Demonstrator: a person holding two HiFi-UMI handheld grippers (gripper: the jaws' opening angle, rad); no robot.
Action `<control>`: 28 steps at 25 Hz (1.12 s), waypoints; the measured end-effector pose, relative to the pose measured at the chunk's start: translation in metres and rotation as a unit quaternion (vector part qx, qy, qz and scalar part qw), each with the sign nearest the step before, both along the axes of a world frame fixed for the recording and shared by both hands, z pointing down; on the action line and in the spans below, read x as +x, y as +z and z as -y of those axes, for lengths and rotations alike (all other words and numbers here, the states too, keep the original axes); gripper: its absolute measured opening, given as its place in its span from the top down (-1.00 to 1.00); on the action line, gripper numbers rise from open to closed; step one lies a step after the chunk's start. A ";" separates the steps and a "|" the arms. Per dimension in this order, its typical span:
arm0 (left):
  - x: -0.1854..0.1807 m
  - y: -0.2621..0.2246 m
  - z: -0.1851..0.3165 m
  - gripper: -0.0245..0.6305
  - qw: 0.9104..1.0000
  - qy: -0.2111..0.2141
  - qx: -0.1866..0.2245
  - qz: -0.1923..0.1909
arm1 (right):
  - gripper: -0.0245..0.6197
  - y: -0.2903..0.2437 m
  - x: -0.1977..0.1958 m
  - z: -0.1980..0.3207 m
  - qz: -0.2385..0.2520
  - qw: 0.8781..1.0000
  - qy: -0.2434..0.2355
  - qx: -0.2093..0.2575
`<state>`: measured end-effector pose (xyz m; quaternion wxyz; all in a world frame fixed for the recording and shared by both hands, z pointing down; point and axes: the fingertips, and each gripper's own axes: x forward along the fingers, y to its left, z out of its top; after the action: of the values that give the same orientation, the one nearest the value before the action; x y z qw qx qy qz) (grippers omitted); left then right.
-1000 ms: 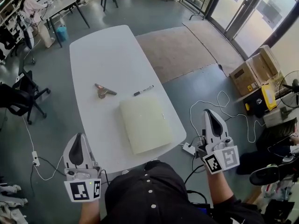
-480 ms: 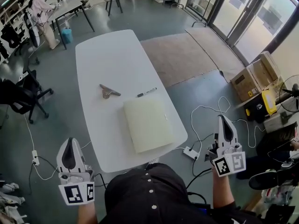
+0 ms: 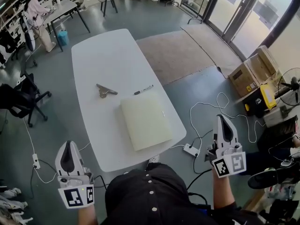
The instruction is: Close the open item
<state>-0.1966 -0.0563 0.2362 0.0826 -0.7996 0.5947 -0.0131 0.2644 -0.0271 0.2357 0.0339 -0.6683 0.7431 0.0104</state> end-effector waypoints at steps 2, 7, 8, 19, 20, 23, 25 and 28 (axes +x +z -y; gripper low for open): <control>0.005 -0.001 -0.002 0.87 1.000 0.004 0.002 0.004 | 0.84 0.000 0.001 -0.003 0.002 1.000 0.002 0.002; 0.009 -0.001 -0.004 0.87 1.000 0.012 0.002 0.005 | 0.84 0.002 -0.005 -0.005 0.004 1.000 -0.001 -0.007; 0.009 -0.001 -0.004 0.87 1.000 0.013 0.003 0.005 | 0.84 0.002 -0.007 -0.006 0.006 1.000 -0.001 -0.005; 0.015 -0.002 -0.007 0.87 1.000 0.024 0.006 0.006 | 0.84 0.005 -0.013 -0.012 0.002 1.000 0.000 -0.008; 0.016 -0.002 -0.007 0.87 1.000 0.025 0.006 0.007 | 0.84 0.005 -0.013 -0.012 0.001 1.000 0.000 -0.008; 0.017 -0.003 -0.008 0.87 1.000 0.027 0.008 0.008 | 0.84 0.005 -0.015 -0.012 -0.002 1.000 -0.001 -0.008; 0.017 -0.003 -0.008 0.87 1.000 0.028 0.007 0.009 | 0.84 0.005 -0.016 -0.012 -0.004 1.000 -0.001 -0.008; 0.017 -0.002 -0.009 0.87 1.000 0.027 0.007 0.010 | 0.84 0.006 -0.016 -0.012 -0.007 1.000 -0.001 -0.009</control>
<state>-0.1793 -0.0471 0.2338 0.0944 -0.8144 0.5723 -0.0151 0.2488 -0.0148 0.2416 0.0226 -0.6676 0.7441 0.0081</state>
